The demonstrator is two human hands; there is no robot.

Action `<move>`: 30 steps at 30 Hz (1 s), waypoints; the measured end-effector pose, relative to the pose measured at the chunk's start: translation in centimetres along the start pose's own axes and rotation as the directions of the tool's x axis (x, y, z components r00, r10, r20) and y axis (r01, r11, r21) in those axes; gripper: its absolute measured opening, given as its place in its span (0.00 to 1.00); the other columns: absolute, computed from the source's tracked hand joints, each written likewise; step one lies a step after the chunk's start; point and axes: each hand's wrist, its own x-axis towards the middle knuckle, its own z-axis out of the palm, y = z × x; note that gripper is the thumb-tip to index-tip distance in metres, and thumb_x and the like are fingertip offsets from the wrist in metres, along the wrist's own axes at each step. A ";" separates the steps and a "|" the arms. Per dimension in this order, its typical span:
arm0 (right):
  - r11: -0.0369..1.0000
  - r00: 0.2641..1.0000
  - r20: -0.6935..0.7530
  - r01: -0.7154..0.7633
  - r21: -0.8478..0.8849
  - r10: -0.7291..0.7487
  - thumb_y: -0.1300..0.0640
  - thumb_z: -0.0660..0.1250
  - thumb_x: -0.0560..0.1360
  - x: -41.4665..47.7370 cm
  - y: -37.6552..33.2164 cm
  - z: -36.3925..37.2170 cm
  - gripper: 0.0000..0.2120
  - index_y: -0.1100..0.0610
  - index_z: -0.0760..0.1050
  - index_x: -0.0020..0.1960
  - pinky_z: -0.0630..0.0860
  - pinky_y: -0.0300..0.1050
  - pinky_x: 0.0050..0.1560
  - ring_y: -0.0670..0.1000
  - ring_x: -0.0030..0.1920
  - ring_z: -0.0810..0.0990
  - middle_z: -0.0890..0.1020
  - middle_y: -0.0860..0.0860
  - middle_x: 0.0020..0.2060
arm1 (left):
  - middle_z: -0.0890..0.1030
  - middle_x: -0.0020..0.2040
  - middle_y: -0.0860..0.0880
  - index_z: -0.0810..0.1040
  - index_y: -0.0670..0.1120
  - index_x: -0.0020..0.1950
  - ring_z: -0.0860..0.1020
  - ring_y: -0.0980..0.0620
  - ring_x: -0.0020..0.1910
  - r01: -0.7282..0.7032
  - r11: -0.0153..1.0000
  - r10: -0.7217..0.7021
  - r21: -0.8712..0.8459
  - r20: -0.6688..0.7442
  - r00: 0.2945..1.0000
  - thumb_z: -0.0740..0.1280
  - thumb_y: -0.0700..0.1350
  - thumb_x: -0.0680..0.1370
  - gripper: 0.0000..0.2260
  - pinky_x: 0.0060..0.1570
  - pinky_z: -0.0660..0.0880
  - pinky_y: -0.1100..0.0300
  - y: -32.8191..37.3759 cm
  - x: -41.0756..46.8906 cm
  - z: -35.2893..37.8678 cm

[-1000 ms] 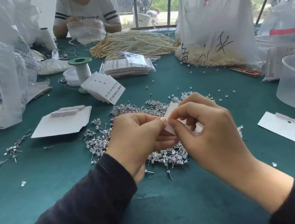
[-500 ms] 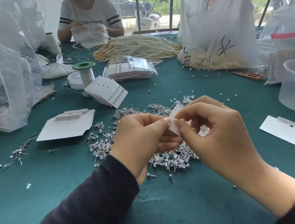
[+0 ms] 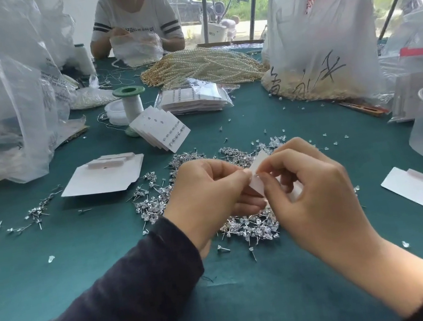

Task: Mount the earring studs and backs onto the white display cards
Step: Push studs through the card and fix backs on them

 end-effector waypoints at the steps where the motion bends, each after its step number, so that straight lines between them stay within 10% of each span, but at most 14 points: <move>1: 1.000 1.000 -0.023 0.005 0.005 -0.005 0.65 0.67 0.69 0.1 0.1 -0.1 0.04 0.57 0.76 0.37 0.66 0.27 0.37 0.43 0.33 0.71 0.74 0.48 0.35 | 0.80 0.26 0.44 0.76 0.39 0.33 0.78 0.51 0.23 -0.004 1.000 0.005 -0.006 0.047 0.999 0.64 0.35 0.75 0.11 0.24 0.76 0.64 0.4 0.1 -0.3; 5: 0.996 0.993 -0.116 -0.023 0.088 0.033 0.64 0.66 0.71 0.4 0.4 -0.8 0.04 0.57 0.76 0.40 0.70 0.32 0.38 0.45 0.37 0.73 0.75 0.50 0.37 | 0.83 0.32 0.46 0.81 0.42 0.36 0.79 0.53 0.27 -0.164 0.912 0.172 0.376 0.014 0.985 0.65 0.43 0.76 0.10 0.30 0.77 0.62 1.8 1.1 -3.3; 8: 0.985 0.981 -0.145 -0.107 0.136 0.127 0.64 0.66 0.73 0.9 0.9 -1.3 0.09 0.50 0.74 0.39 0.69 0.30 0.39 0.43 0.39 0.74 0.75 0.45 0.39 | 0.83 0.36 0.48 0.83 0.44 0.40 0.77 0.51 0.35 -0.033 0.493 0.399 0.869 -0.192 0.897 0.67 0.46 0.74 0.08 0.43 0.73 0.60 1.9 2.8 -7.0; 16: 0.773 0.892 -0.047 -0.362 0.522 0.450 0.62 0.65 0.75 1.6 1.2 -2.3 0.08 0.52 0.76 0.40 0.72 0.40 0.40 0.46 0.36 0.77 0.80 0.50 0.36 | 0.83 0.48 0.43 0.83 0.44 0.46 0.78 0.42 0.49 0.274 0.176 0.247 0.945 -0.312 0.917 0.72 0.53 0.68 0.13 0.52 0.74 0.55 0.3 4.9 -9.9; 26: 0.291 0.746 0.310 -0.554 0.780 0.589 0.59 0.65 0.72 2.0 1.2 -2.7 0.02 0.57 0.75 0.43 0.74 0.45 0.40 0.52 0.40 0.74 0.77 0.54 0.39 | 0.83 0.48 0.46 0.83 0.48 0.38 0.78 0.46 0.52 0.195 0.252 0.267 0.948 -0.262 0.927 0.69 0.42 0.70 0.04 0.52 0.71 0.58 -0.2 5.1 -9.1; 30: 0.102 0.645 0.555 -0.696 0.711 0.525 0.55 0.65 0.69 2.1 1.1 -3.0 0.20 0.61 0.72 0.59 0.78 0.51 0.39 0.59 0.47 0.76 0.79 0.60 0.50 | 0.81 0.34 0.53 0.81 0.49 0.34 0.79 0.55 0.38 -0.056 0.529 0.324 0.847 -0.141 0.935 0.74 0.43 0.68 0.04 0.39 0.72 0.64 1.2 3.8 -7.9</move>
